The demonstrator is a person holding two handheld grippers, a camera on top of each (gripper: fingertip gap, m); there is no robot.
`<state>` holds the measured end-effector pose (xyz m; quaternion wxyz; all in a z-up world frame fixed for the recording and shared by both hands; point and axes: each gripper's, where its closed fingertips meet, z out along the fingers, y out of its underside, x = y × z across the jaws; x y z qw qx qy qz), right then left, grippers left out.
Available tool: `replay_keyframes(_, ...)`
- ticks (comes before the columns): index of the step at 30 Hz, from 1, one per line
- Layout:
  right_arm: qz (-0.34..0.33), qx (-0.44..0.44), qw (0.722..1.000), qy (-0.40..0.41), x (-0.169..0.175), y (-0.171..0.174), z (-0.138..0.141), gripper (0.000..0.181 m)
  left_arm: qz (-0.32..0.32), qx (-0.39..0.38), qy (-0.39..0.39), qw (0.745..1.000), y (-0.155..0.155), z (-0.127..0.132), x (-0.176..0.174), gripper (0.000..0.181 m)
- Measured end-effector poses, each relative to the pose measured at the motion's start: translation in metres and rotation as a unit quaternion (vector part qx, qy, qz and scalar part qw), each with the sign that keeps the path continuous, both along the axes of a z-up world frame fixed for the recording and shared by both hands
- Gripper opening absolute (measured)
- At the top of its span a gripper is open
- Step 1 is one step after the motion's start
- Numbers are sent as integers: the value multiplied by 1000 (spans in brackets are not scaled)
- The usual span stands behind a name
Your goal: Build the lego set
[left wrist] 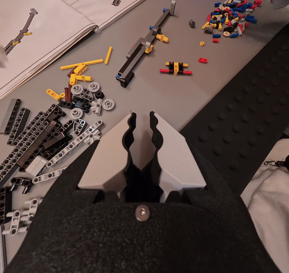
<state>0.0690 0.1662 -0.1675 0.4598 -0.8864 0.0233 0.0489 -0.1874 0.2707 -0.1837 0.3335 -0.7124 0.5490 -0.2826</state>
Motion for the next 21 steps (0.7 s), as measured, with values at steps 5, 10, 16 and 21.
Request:
replay_keyframes(5,176,-53,983,-23,-94,10,-15,4,-1,3,-2,1000,0,1,0,16)
replay_keyframes(10,196,-96,974,-54,-112,20,-35,4,-1,11,-8,1000,-1,3,0,16)
replay_keyframes(16,250,-100,962,-51,-150,30,-36,4,-5,2,-7,1000,-2,2,0,17)
replay_keyframes(21,259,-102,954,-110,-159,41,-43,4,-7,-5,-13,1000,-2,4,-1,17)
